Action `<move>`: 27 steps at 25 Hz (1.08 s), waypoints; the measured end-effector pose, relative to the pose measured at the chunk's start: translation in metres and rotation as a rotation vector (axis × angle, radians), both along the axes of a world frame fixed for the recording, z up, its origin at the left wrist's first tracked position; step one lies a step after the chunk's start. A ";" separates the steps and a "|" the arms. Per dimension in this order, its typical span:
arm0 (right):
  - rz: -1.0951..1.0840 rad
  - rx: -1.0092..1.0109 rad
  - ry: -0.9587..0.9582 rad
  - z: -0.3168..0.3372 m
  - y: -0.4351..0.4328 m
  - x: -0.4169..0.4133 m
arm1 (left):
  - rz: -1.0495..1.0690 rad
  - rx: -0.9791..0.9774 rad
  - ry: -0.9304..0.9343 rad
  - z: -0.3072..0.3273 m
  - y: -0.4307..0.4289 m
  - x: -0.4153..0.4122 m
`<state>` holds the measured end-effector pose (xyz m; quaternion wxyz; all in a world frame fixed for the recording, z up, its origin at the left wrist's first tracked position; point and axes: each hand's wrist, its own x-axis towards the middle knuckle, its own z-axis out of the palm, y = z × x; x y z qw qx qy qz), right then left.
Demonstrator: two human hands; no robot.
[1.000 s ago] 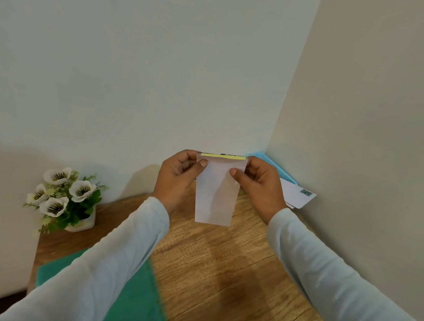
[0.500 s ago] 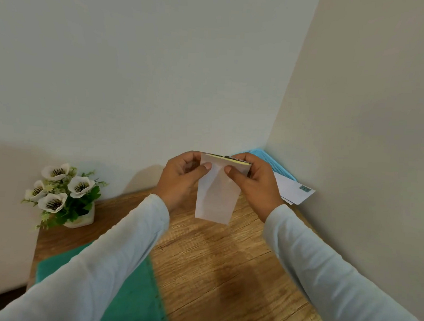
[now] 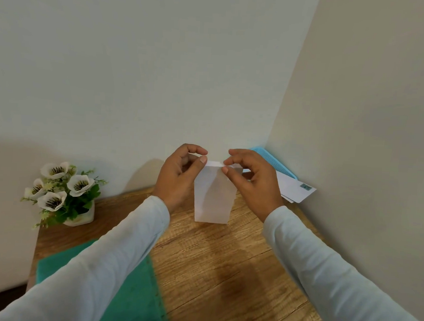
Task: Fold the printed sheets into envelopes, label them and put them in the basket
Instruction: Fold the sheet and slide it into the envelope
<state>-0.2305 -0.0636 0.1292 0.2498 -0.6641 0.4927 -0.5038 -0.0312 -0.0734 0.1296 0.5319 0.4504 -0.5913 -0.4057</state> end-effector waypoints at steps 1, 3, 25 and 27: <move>0.006 -0.009 0.046 -0.001 0.000 -0.001 | 0.003 -0.030 -0.025 -0.001 0.000 0.000; 0.014 -0.001 0.076 -0.002 0.000 -0.001 | -0.007 -0.064 -0.090 -0.004 0.001 0.000; 0.007 0.114 -0.020 -0.002 0.002 -0.015 | 0.043 0.110 0.159 -0.012 0.000 0.009; 0.018 0.326 0.068 -0.014 0.002 -0.023 | 0.071 0.229 0.271 -0.030 0.002 0.012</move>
